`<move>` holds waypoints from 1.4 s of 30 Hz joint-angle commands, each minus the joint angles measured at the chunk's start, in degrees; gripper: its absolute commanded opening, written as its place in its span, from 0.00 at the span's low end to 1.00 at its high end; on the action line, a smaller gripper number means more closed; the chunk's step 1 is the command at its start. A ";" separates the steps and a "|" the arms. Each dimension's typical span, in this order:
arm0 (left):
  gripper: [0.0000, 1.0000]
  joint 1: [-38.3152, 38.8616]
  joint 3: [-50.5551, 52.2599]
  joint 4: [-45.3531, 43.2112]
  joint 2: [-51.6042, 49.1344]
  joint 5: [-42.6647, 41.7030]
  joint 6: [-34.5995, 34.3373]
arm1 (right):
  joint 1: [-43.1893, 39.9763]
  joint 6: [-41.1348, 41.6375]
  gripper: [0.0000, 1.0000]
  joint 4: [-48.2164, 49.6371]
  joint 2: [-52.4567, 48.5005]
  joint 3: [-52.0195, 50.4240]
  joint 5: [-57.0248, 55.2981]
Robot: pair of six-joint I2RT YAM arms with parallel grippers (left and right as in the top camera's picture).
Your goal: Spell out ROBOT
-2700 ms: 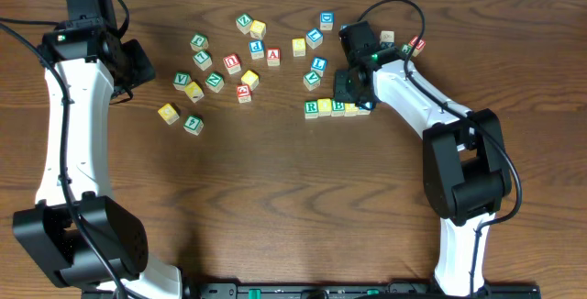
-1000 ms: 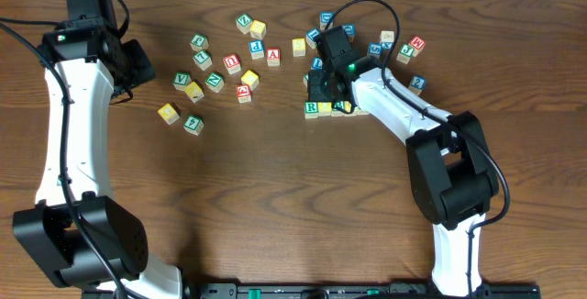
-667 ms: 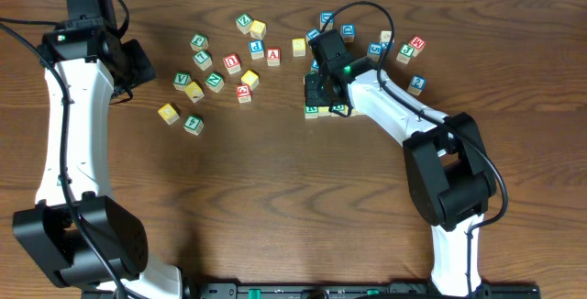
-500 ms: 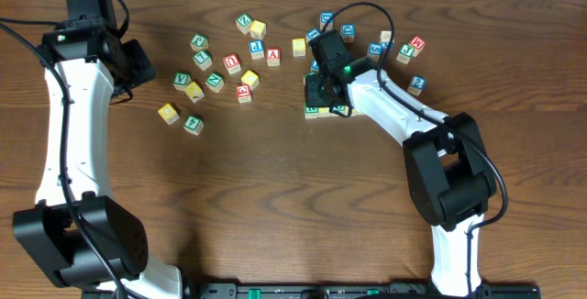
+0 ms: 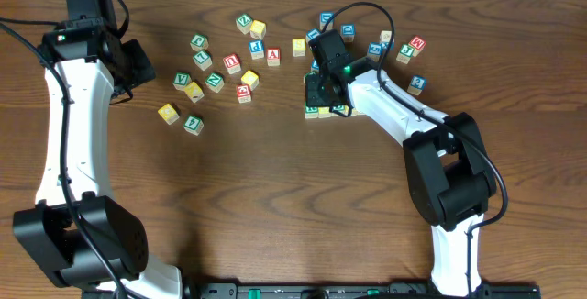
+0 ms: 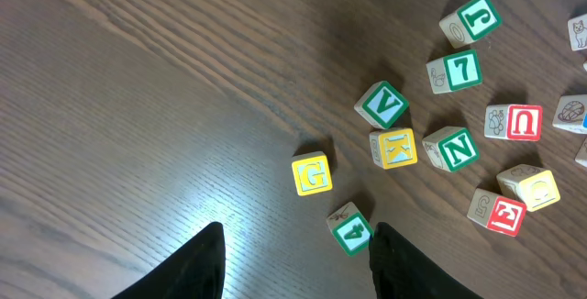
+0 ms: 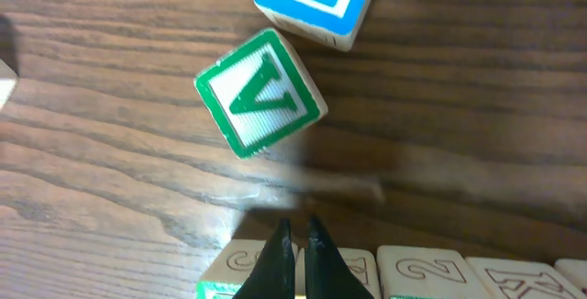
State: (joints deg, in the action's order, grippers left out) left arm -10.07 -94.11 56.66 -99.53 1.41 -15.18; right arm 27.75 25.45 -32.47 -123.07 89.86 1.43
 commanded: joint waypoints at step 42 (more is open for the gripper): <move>0.50 5.81 0.04 0.24 -0.46 -1.40 0.13 | -17.81 -13.22 0.01 -19.87 1.01 1.81 5.03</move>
State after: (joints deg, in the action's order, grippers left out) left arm -4.34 -94.11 56.66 -99.55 0.10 -15.16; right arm 9.30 15.05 -53.19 -120.88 92.07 4.91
